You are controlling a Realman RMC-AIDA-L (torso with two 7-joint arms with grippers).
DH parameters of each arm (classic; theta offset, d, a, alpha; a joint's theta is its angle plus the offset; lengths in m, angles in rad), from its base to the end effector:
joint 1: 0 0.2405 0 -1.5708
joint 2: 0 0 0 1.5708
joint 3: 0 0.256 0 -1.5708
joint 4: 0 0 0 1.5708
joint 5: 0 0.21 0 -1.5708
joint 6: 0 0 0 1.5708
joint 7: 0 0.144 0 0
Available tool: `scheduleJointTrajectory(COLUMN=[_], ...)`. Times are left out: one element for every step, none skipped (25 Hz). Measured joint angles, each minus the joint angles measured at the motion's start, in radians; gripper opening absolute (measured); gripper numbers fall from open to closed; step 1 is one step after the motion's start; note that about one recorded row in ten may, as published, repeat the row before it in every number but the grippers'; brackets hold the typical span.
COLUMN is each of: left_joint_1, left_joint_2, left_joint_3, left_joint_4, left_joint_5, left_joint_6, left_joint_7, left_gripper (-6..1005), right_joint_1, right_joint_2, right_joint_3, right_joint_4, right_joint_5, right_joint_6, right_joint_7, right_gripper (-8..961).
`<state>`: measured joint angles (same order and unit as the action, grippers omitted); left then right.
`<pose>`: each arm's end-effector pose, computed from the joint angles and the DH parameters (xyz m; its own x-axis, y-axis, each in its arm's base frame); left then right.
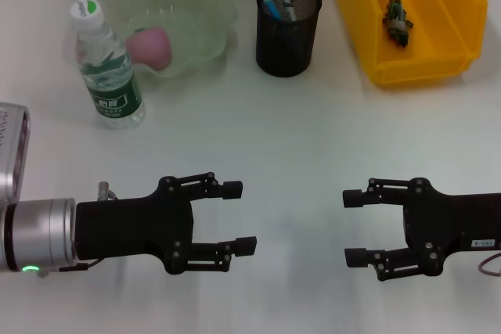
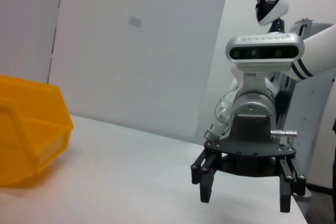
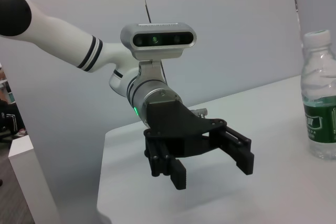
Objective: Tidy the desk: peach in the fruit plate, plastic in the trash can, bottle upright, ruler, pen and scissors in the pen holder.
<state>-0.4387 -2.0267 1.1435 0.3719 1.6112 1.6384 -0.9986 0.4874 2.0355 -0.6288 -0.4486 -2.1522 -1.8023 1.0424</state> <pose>-0.2692 0.2597 -0.0475 0.7864 0.2206 0.5770 0.2551 -0.9667 0.0219 0.2832 0.2622 -0.0169 0.8271 -0.2366 -0.5099 -0.2495 -0.9674 0.0442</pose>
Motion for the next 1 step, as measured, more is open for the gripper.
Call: scheduleJointTrajectory(left_joint_1=[0.000], left_joint_2=[0.000], left_joint_3=[-0.001], left_joint_4=[0.001], left_joint_5=[0.008], left_joint_6=[0.000], left_joint_7=[0.000], left_gripper=[802], right_joint_1=[0.000], right_joint_2=[0.000], right_joint_3=[0.001], right_joint_4=[0.000], right_joint_5=[0.000], right_joint_6=[0.000], right_joint_7=[0.000], right_gripper=[816])
